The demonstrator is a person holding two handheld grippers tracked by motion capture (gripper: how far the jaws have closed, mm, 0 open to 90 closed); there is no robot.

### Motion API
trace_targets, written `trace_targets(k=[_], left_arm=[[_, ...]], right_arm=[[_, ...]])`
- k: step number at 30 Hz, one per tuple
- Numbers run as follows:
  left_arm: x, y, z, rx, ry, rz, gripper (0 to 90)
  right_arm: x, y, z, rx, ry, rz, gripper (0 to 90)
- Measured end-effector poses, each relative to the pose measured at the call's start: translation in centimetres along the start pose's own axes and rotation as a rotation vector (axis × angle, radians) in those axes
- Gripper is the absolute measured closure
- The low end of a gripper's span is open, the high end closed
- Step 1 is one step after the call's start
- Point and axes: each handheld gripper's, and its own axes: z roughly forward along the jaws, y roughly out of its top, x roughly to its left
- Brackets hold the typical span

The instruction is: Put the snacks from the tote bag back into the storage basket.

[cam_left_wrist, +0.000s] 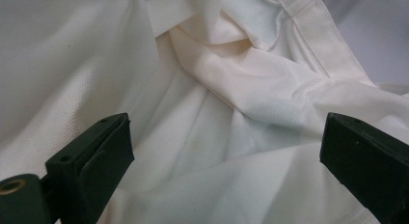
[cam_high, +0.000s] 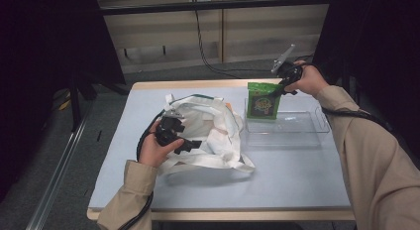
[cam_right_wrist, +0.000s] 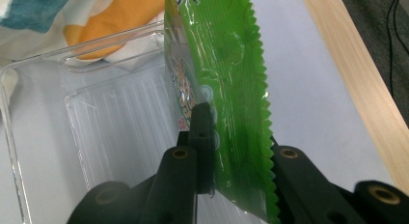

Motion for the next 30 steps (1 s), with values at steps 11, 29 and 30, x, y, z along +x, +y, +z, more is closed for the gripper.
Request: trace_targets(k=[11, 29, 30], left_arm=[[0.06, 0.00, -0.06, 0.003, -0.004, 0.001, 4.4], [0.00, 0.00, 0.15, 0.004, -0.005, 0.006, 4.4], [0.00, 0.00, 0.18, 0.004, -0.008, 0.008, 4.4]], right_arm=[[-0.29, 0.13, 0.19, -0.012, -0.032, 0.000, 76.6], [-0.36, 0.49, 0.51, -0.005, -0.060, -0.048, 74.9], [-0.40, 0.52, 0.51, -0.007, -0.068, -0.054, 74.2]])
